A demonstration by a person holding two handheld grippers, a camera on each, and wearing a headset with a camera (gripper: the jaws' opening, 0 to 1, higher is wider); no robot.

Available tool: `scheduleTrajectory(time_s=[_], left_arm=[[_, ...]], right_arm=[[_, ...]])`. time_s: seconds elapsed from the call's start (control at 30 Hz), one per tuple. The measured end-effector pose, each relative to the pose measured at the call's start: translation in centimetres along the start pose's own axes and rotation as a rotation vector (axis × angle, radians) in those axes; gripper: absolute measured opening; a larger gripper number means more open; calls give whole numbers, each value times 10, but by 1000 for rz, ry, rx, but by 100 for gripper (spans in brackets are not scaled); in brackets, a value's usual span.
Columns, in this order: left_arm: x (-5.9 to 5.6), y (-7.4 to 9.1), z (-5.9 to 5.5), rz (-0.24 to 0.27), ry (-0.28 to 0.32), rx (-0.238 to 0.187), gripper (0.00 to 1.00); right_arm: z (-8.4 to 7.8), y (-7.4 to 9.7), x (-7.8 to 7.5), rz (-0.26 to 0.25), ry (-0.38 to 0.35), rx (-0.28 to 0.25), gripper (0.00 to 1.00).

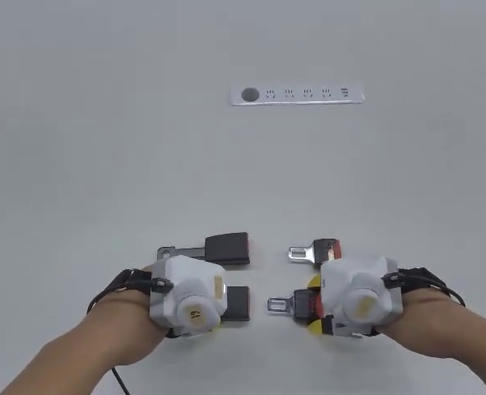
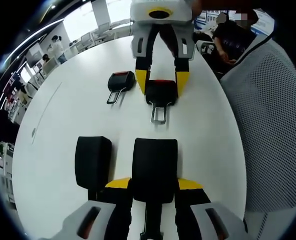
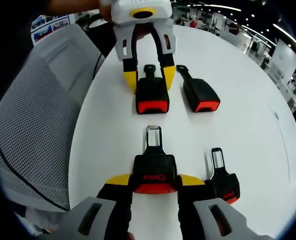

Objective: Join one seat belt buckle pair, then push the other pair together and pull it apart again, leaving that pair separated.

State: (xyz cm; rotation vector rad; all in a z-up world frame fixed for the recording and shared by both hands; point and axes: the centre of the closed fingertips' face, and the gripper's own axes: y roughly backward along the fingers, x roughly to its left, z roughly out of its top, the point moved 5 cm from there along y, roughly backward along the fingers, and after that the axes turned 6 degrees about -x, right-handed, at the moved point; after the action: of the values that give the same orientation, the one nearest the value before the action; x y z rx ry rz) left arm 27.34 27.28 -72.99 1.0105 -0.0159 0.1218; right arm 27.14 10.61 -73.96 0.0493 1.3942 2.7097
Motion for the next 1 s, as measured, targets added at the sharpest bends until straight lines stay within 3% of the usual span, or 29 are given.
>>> scheduleTrajectory(time_s=[0.33, 1.0], left_arm=[[0, -1, -1, 0, -1, 0, 33], [1, -2, -2, 2, 11, -9, 33]], right_arm=[[22, -12, 5, -18, 2, -46, 32], [31, -20, 4, -21, 3, -65, 31]])
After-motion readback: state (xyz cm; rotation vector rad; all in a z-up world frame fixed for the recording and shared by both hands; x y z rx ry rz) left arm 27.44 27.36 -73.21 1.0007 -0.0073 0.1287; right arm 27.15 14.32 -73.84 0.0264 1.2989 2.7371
